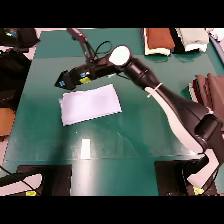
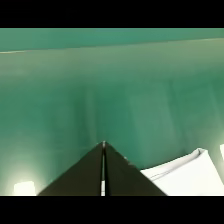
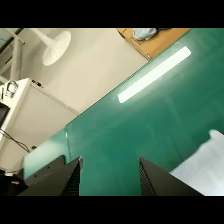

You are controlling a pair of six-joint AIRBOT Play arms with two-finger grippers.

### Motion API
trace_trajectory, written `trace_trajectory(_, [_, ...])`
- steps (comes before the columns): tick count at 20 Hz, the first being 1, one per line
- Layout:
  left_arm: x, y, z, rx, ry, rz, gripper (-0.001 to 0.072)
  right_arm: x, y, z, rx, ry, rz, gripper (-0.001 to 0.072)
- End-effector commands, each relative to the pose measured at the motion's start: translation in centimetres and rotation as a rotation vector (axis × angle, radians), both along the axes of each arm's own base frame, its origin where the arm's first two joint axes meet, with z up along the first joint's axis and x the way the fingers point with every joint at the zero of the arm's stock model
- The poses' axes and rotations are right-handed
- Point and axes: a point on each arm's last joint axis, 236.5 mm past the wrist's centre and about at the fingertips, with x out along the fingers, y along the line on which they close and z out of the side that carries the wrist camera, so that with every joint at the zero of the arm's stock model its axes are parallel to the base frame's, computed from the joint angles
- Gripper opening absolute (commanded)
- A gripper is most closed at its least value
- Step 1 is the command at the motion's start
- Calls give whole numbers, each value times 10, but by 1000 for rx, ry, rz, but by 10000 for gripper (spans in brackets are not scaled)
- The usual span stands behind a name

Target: Fold the shirts.

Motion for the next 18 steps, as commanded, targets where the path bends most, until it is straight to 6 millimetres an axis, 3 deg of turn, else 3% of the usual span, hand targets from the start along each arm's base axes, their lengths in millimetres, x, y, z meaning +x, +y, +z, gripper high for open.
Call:
trace_trajectory(1, [-14, 8, 10, 31, -6, 10, 25, 15, -25, -43, -141, -18, -13, 410])
trace_trajectory(4, [-14, -17, 8, 34, -17, -42, 25, 51, -129, -101, -360, 97, -159, 410])
trace_trajectory(7, [-15, -44, 13, 31, -46, -95, 25, 68, -232, -158, -482, 282, -336, 429])
trace_trajectory(8, [-15, -50, 14, 39, -61, -112, 25, 69, -255, -175, -480, 361, -386, 552])
trace_trajectory(9, [-15, -55, 15, 38, -67, -122, 25, 69, -269, -188, -458, 440, -415, 579])
trace_trajectory(11, [-13, -59, 13, 33, -70, -127, 25, 65, -274, -207, -380, 593, -447, 578])
trace_trajectory(13, [-11, -59, 10, 34, -66, -126, 26, 61, -265, -226, -364, 666, -435, 577])
trace_trajectory(18, [-9, -61, 5, 24, -52, -132, 25, 56, -198, -249, -264, 726, -378, 574])
